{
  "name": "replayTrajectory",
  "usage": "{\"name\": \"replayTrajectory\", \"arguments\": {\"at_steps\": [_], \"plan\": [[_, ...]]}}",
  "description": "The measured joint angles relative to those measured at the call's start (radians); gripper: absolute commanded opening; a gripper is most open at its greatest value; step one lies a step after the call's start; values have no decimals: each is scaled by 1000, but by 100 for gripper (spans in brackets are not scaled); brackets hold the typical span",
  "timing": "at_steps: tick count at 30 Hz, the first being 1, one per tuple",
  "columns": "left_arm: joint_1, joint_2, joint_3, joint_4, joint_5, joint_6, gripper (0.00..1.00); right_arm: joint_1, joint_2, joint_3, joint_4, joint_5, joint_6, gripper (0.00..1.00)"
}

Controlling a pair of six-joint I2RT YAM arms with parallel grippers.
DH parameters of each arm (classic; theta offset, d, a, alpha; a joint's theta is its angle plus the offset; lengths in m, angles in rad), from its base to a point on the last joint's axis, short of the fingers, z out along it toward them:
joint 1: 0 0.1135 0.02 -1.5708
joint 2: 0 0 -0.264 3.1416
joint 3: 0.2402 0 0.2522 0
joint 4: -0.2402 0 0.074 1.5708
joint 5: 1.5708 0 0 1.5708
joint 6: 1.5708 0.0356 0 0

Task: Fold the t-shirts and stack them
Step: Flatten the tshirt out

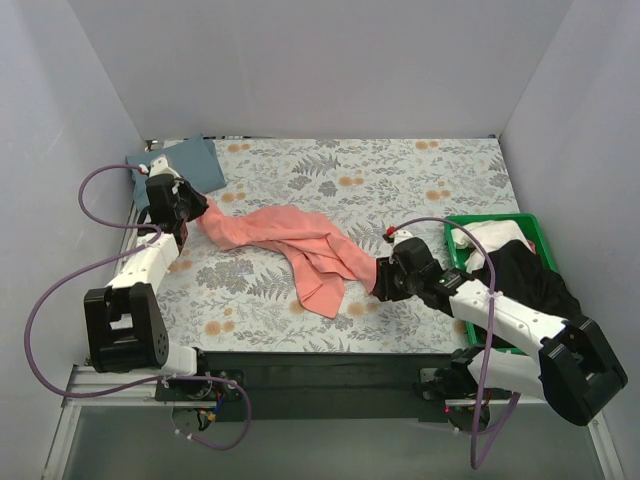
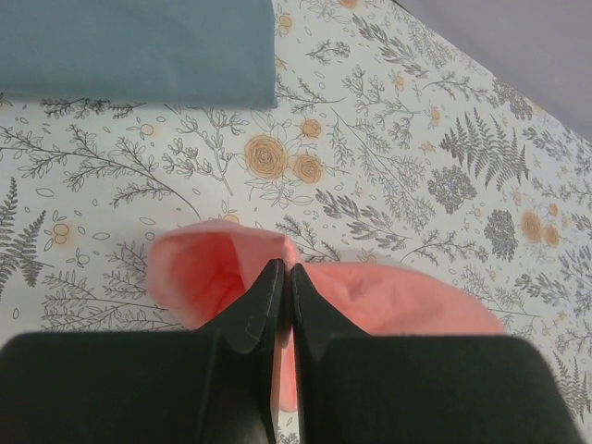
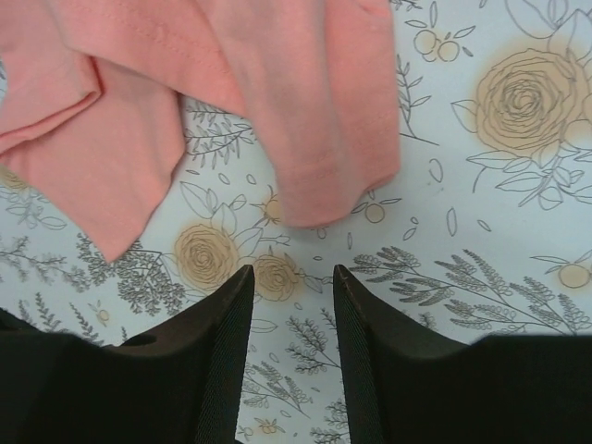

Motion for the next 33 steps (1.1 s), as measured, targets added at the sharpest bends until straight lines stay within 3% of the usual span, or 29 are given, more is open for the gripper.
{"name": "replayTrajectory", "arguments": {"at_steps": [11, 33], "plan": [[0, 28, 0, 11, 24, -6, 0, 25, 17, -60, 112, -44, 77, 46], [0, 32, 0, 16, 40, -6, 0, 36, 145, -64, 261, 66, 90, 40]]}}
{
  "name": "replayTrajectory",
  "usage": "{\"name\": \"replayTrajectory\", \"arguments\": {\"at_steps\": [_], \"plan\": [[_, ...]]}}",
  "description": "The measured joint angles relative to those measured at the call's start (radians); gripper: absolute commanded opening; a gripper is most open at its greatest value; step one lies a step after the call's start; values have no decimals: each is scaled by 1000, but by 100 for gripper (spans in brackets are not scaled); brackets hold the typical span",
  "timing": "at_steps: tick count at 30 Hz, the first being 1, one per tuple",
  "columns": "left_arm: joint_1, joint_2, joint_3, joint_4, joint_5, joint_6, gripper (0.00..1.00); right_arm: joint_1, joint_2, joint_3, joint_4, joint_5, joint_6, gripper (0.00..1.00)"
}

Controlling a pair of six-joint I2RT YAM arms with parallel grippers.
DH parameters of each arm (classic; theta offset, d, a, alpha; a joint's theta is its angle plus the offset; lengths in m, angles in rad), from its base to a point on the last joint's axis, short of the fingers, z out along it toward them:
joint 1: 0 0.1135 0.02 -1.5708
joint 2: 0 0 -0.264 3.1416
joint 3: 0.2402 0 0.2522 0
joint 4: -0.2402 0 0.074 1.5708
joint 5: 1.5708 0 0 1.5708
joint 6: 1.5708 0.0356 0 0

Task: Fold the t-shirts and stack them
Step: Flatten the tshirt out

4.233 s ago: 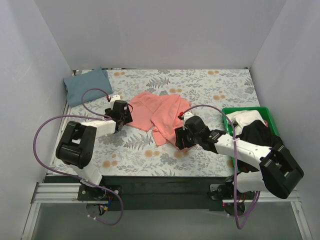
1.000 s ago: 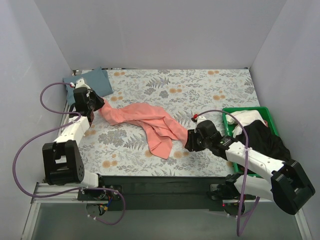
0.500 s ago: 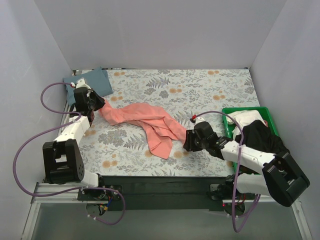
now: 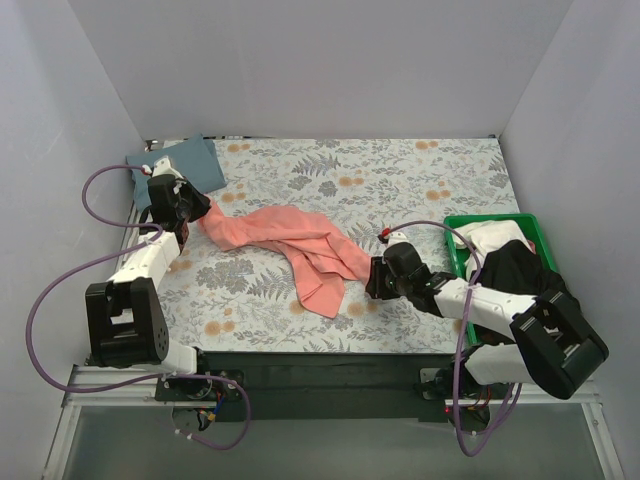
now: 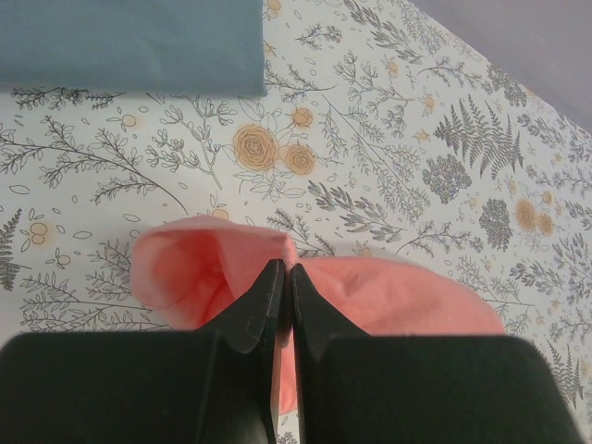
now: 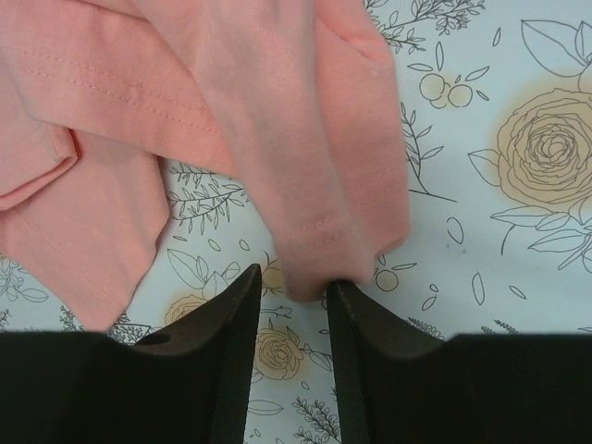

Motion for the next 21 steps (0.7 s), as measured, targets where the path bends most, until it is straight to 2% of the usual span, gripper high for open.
{"name": "replayTrajectory", "arguments": {"at_steps": [6, 8, 9, 10, 15, 21], "plan": [[0, 7, 0, 2, 2, 0, 0, 2, 17, -1, 23, 12, 7, 28], [0, 13, 0, 3, 3, 0, 0, 2, 26, -1, 26, 19, 13, 16], [0, 16, 0, 2, 3, 0, 0, 2, 28, -2, 26, 23, 17, 6], [0, 17, 0, 2, 4, 0, 0, 2, 28, -3, 26, 26, 22, 1], [0, 17, 0, 3, 7, 0, 0, 2, -4, -7, 4, 81, 26, 1], [0, 17, 0, 3, 13, -1, 0, -32, -137, 35, -90, 174, -29, 1]]}}
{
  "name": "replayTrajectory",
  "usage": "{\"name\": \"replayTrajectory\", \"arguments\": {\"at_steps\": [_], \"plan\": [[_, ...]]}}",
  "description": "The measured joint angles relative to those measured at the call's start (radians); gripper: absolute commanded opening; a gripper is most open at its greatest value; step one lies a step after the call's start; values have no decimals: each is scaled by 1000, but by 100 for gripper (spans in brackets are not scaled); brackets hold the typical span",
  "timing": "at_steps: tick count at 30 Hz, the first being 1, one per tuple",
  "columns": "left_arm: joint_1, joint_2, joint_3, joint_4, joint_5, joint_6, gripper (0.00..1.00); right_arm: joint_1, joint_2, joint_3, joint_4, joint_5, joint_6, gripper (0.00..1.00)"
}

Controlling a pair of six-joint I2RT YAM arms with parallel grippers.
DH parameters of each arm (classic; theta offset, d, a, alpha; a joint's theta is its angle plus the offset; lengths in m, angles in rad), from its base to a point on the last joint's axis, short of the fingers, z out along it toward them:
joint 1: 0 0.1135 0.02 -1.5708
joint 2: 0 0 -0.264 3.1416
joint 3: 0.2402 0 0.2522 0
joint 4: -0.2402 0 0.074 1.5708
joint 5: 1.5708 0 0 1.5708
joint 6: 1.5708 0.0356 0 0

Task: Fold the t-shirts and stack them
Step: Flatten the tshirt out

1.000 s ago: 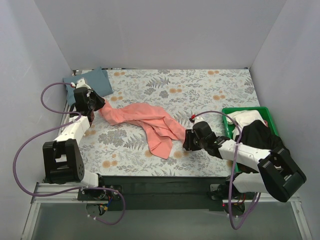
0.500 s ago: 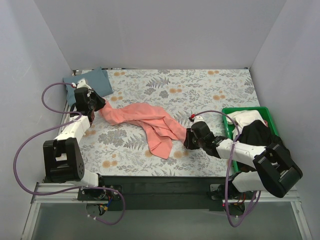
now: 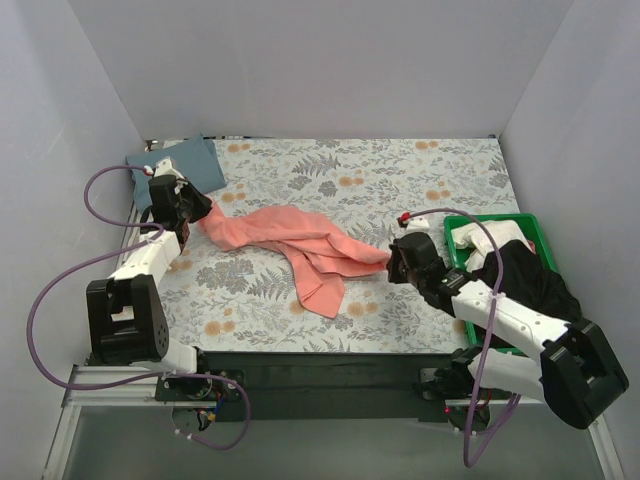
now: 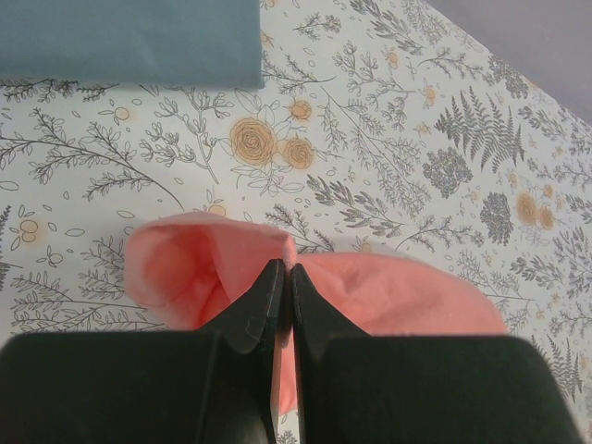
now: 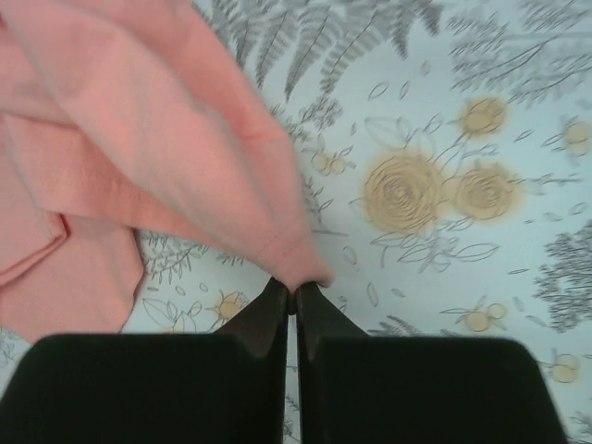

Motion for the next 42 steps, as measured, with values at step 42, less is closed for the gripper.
{"name": "replayTrajectory", "arguments": {"at_steps": [42], "plan": [[61, -276, 796, -55, 383, -121, 0, -531, -224, 911, -19, -321, -364, 1]]}}
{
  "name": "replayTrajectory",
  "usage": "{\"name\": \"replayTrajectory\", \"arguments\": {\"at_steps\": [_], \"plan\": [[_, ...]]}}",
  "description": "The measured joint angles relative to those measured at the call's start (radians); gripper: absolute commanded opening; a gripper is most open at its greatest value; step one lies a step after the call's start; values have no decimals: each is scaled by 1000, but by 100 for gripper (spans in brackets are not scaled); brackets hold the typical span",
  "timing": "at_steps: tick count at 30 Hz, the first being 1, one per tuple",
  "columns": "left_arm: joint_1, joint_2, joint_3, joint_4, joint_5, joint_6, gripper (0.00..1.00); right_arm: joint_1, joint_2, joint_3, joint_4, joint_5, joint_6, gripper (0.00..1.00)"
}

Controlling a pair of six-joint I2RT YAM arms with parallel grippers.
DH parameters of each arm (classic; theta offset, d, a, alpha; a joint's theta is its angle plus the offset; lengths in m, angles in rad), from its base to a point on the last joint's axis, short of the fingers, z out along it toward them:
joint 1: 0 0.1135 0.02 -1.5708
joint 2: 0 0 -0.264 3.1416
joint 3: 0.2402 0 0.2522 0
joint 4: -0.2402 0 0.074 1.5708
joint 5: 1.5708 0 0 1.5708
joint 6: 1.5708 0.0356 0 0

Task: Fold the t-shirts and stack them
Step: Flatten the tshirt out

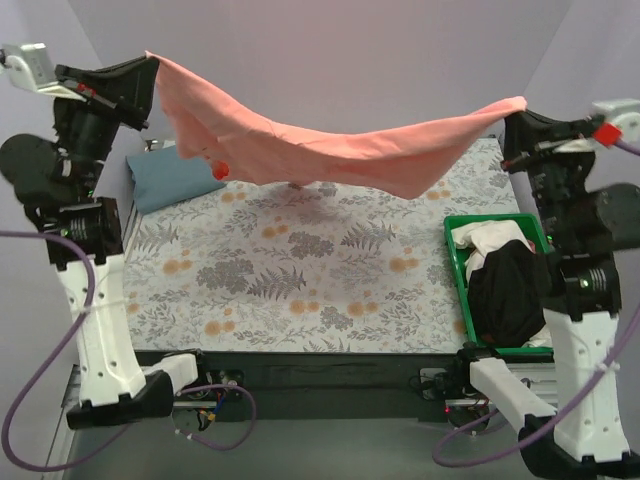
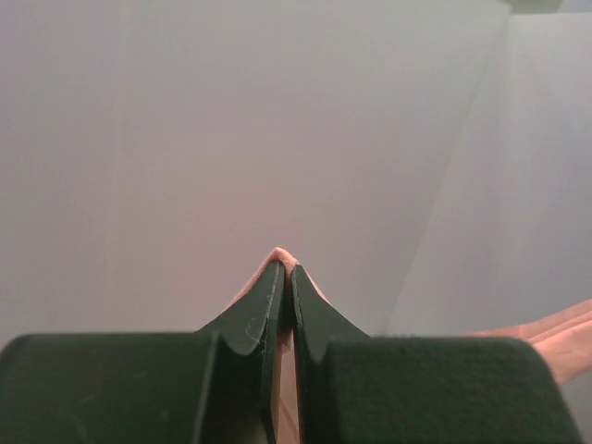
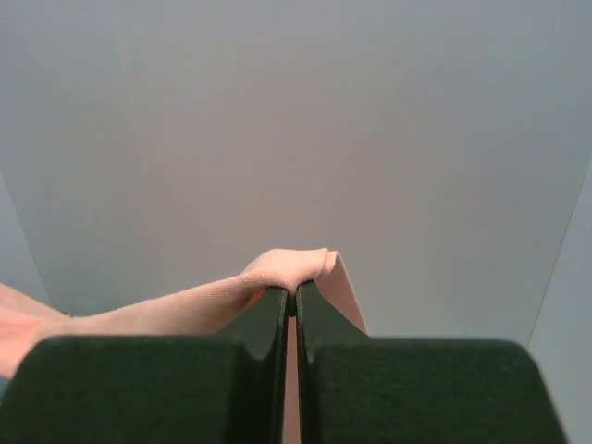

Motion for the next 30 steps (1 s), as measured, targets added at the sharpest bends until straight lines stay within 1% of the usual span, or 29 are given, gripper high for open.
{"name": "replayTrajectory", "arguments": {"at_steps": [4, 7, 10, 14, 17, 22, 27, 30], "plan": [[0, -93, 138, -30, 23, 31, 0, 0, -150, -17, 43, -29, -4, 1], [0, -138, 197, -37, 35, 42, 0, 0, -209, -20, 72, -45, -7, 1], [0, -156, 213, -36, 46, 46, 0, 0, -214, -28, 88, -60, -6, 1], [0, -127, 178, -35, 66, 43, 0, 0, -166, -57, 87, -70, 1, 1], [0, -38, 174, -25, 87, 36, 0, 0, -86, -83, 88, -69, 6, 1], [0, 216, 177, -23, 100, 31, 0, 0, 87, -115, 90, -49, 16, 1], [0, 485, 200, -80, 97, 32, 0, 0, 258, -122, 85, -7, 17, 1], [0, 575, 201, -127, 96, 32, 0, 0, 310, -123, 79, 5, 17, 1]]}}
